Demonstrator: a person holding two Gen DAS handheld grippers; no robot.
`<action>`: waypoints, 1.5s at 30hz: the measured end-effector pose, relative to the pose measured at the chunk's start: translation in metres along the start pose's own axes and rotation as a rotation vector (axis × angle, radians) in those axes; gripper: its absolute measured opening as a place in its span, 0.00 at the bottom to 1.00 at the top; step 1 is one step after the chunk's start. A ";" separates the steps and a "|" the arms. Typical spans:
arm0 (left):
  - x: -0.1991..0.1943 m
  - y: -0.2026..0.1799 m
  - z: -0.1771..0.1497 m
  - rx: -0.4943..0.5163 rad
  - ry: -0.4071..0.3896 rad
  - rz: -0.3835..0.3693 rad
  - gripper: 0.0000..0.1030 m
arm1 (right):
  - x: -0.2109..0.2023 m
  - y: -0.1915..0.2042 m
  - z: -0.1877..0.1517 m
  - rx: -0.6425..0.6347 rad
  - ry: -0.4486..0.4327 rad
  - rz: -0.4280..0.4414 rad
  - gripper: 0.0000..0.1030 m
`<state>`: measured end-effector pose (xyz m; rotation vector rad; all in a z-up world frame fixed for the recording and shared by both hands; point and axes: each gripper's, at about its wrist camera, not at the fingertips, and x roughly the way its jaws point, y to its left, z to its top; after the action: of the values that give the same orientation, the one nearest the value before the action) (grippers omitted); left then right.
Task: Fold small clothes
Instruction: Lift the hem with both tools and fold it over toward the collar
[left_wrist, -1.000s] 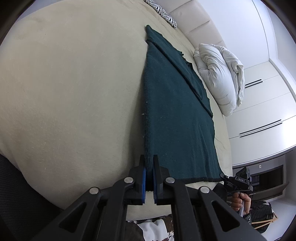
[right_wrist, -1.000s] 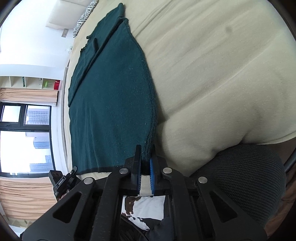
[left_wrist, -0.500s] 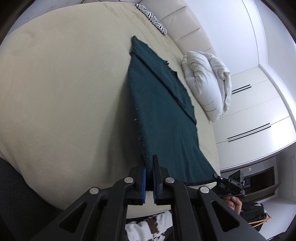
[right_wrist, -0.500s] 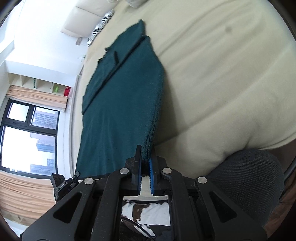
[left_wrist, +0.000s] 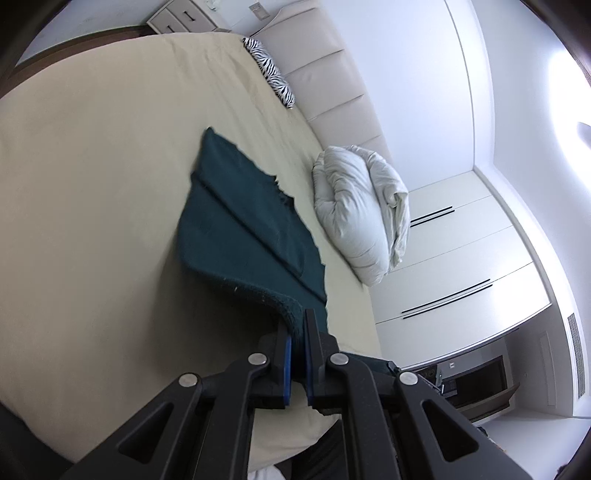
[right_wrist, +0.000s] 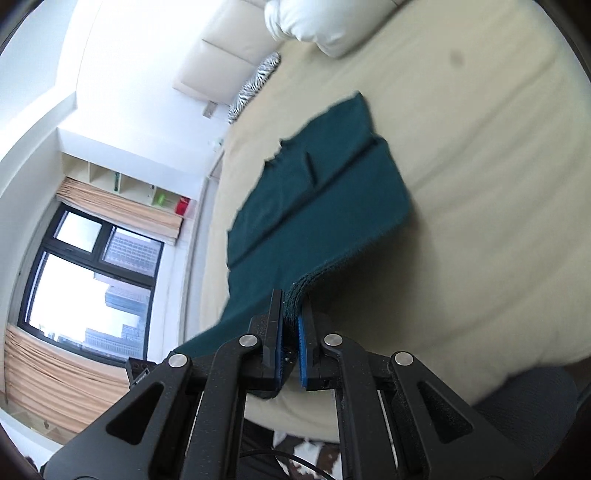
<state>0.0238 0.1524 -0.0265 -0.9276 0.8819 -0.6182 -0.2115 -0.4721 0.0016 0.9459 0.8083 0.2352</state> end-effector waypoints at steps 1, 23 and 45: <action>0.003 -0.004 0.008 0.004 -0.009 -0.006 0.06 | 0.002 0.003 0.006 0.000 -0.007 0.006 0.05; 0.133 0.020 0.170 -0.062 -0.086 0.028 0.06 | 0.131 -0.005 0.195 0.039 -0.152 -0.101 0.05; 0.262 0.094 0.262 -0.129 -0.065 0.214 0.07 | 0.288 -0.052 0.303 0.023 -0.143 -0.292 0.05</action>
<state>0.3895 0.1026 -0.1249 -0.9484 0.9561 -0.3489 0.1932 -0.5467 -0.0887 0.8436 0.8075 -0.0944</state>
